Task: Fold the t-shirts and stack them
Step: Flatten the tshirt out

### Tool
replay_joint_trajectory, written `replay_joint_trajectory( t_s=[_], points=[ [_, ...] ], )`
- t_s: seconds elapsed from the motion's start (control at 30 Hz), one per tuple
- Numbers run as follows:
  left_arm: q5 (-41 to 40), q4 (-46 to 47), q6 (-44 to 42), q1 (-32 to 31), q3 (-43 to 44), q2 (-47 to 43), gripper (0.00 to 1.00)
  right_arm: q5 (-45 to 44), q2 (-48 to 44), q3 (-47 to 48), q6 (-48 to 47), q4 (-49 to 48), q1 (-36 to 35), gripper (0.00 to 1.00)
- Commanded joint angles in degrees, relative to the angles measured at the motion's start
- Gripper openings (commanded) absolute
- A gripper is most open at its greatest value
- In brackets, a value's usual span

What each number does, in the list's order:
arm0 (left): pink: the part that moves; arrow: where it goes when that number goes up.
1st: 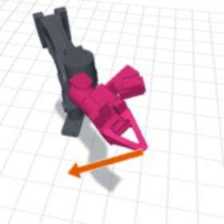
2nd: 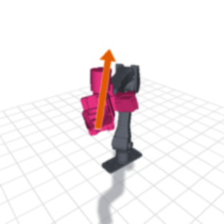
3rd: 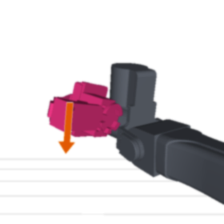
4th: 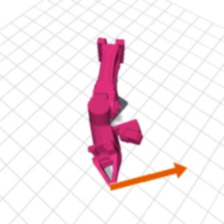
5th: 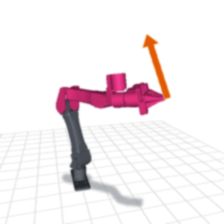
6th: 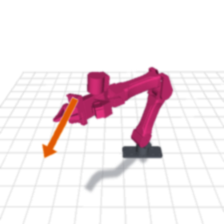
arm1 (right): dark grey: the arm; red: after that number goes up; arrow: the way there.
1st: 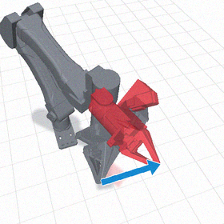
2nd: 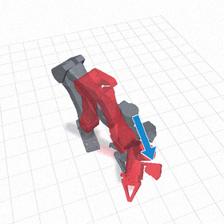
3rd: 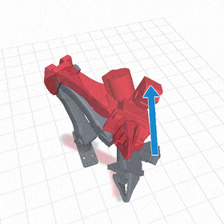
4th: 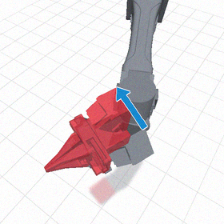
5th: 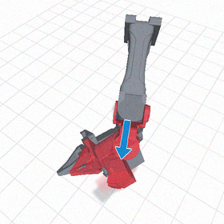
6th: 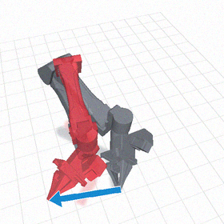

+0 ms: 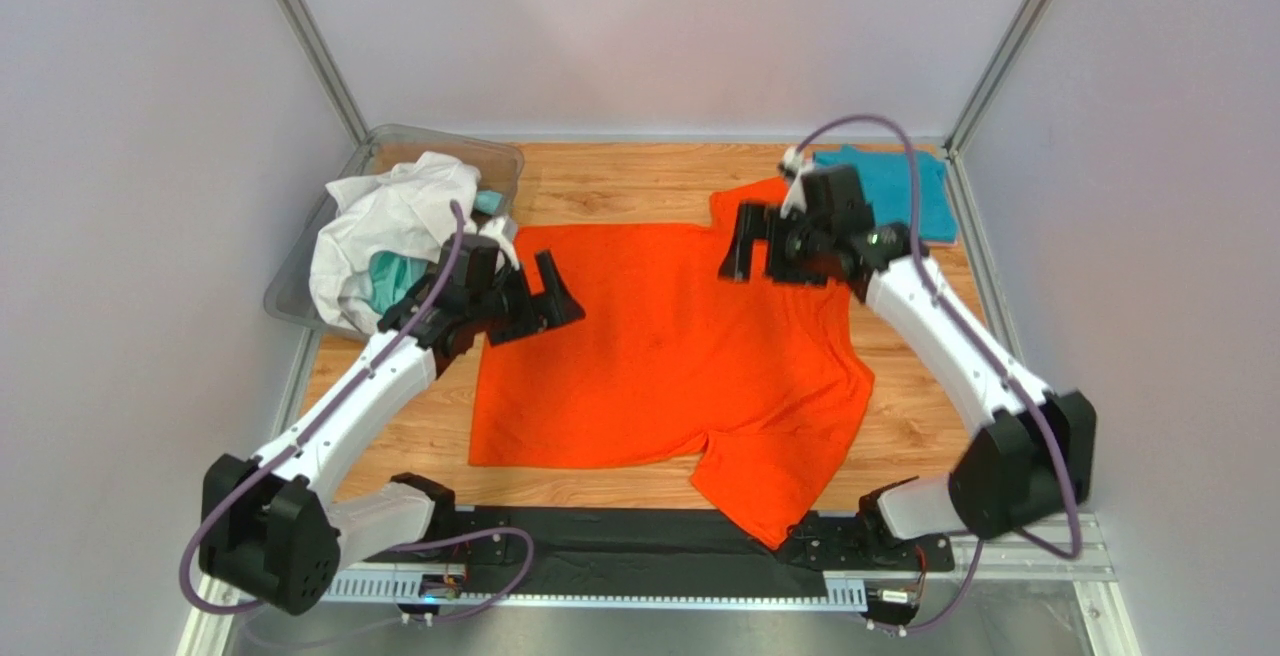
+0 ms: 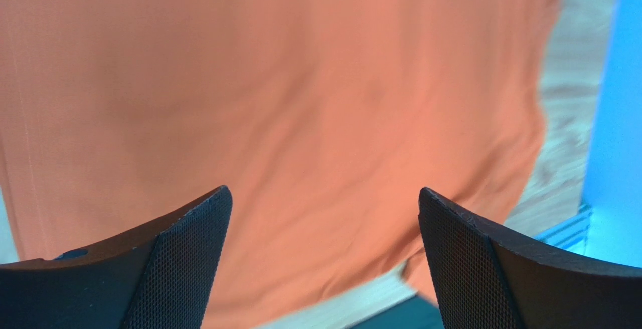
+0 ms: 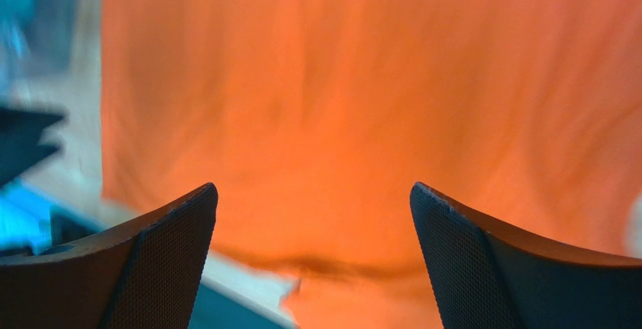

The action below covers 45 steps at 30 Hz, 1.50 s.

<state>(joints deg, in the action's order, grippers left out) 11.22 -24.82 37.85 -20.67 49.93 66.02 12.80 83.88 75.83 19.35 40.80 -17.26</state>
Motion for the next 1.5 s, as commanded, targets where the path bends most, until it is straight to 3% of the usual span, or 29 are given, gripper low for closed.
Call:
replay_joint_trajectory(
  t_s=[0.0,0.1,0.27,0.4,0.53,0.7,0.87,1.13,1.47],
  points=[
    [0.64,0.38,3.9,-0.08,-9.9,-7.27,1.0,-5.15,-11.23,-17.96,7.88,-3.26,-7.95,1.0],
    [-0.14,0.65,5.04,-0.16,-16.76,-13.87,1.0,-6.46,-19.77,-30.85,16.38,-4.93,-19.08,1.0],
    [-0.68,0.74,5.57,-0.16,-21.01,-16.09,1.0,-8.14,-24.02,-37.41,23.69,-8.79,-33.52,1.0],
    [-1.64,3.01,6.62,-0.16,-24.09,-14.96,1.0,-9.81,-19.38,-39.97,25.82,-14.33,-42.06,1.0],
    [-2.69,5.04,7.77,-0.16,-26.37,-14.34,1.0,-17.0,-11.29,-35.42,23.46,-15.04,-48.73,1.0],
    [-4.28,4.08,7.95,-0.16,-27.26,-13.11,1.0,-19.48,-1.98,-31.89,20.55,-14.87,-49.54,1.0],
    [-6.47,3.11,7.94,-0.16,-28.05,-12.93,1.0,-17.28,0.85,-32.93,21.6,-13.29,-51.73,1.0],
    [-8.85,2.5,8.03,-0.08,-28.13,-11.53,1.0,-13.68,-3.79,-37.33,25.9,-5.56,-57.8,1.0],
    [-14.29,-4.35,7.77,0.01,-27.17,-11.79,1.0,-9.02,-11.8,-39.8,28.02,-1.07,-57.89,1.0]
  ],
)
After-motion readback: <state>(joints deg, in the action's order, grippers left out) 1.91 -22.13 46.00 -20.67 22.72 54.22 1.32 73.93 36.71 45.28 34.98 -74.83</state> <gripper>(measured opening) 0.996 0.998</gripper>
